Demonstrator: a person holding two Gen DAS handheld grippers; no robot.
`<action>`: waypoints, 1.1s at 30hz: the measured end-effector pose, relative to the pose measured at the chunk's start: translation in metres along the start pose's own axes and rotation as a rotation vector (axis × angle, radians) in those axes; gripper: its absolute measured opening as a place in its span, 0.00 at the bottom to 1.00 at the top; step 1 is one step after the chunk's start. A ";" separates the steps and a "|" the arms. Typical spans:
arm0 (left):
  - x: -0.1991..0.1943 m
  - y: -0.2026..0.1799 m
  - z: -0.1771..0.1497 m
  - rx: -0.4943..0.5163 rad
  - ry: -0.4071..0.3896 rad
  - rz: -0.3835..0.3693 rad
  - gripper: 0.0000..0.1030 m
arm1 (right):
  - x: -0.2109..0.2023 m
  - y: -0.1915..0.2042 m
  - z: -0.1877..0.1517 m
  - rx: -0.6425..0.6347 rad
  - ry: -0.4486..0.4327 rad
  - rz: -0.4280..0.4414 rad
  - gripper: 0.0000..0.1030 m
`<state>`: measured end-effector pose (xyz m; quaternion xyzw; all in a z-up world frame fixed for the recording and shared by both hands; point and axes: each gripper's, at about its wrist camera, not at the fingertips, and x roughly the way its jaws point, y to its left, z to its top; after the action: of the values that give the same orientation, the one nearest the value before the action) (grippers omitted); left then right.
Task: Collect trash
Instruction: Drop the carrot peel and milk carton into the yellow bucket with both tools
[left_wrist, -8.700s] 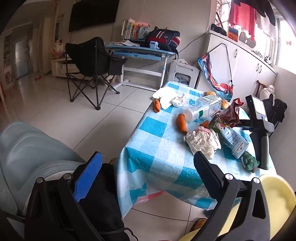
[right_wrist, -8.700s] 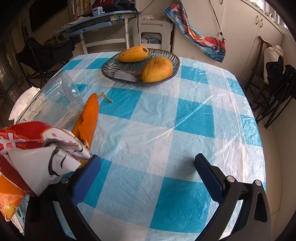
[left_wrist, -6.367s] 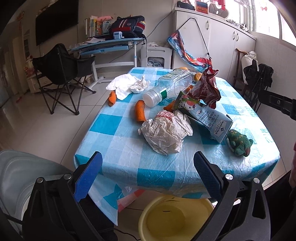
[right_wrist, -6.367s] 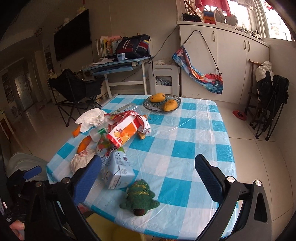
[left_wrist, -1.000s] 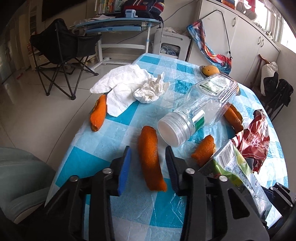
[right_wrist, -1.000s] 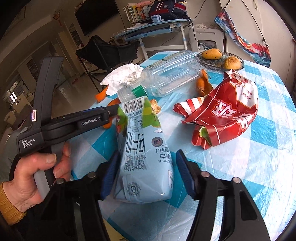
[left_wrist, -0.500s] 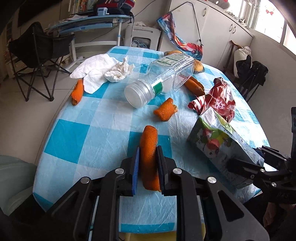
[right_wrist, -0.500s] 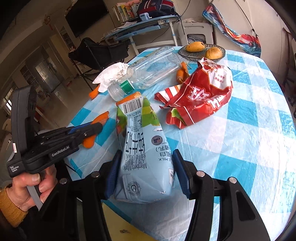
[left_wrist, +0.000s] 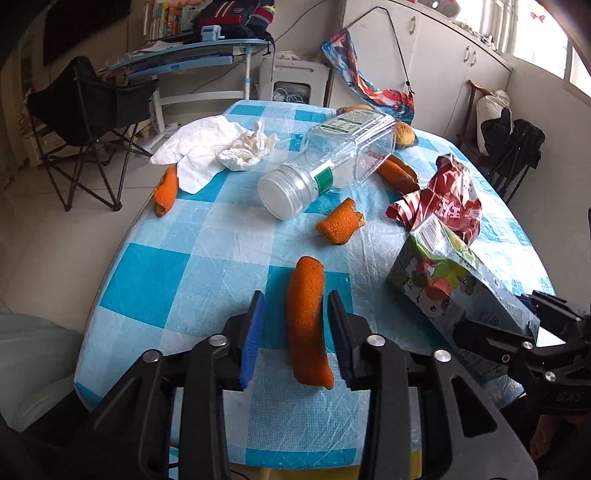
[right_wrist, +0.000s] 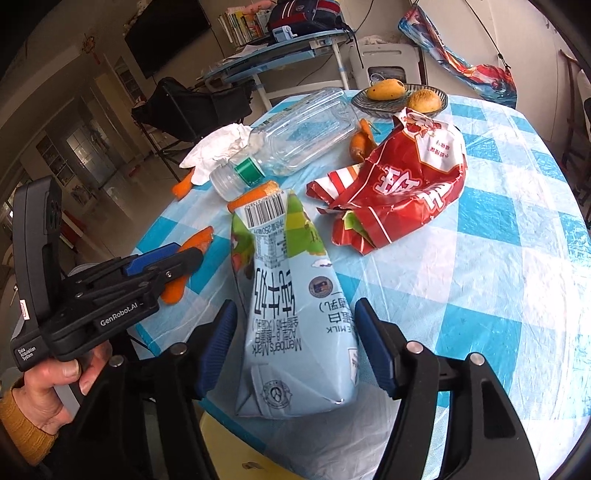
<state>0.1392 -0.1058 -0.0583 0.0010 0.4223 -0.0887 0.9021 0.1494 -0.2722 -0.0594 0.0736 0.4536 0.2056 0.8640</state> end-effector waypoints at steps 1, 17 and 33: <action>-0.001 -0.004 -0.001 0.025 -0.002 0.004 0.17 | -0.001 0.000 -0.001 0.002 0.000 0.010 0.54; -0.048 -0.010 -0.028 0.061 -0.080 0.008 0.15 | -0.025 0.015 -0.014 -0.006 -0.058 0.066 0.53; -0.096 0.010 -0.071 0.004 -0.100 0.011 0.15 | -0.053 0.061 -0.063 -0.055 -0.038 0.112 0.53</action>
<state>0.0261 -0.0748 -0.0317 0.0006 0.3764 -0.0844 0.9226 0.0544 -0.2434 -0.0368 0.0791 0.4265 0.2647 0.8613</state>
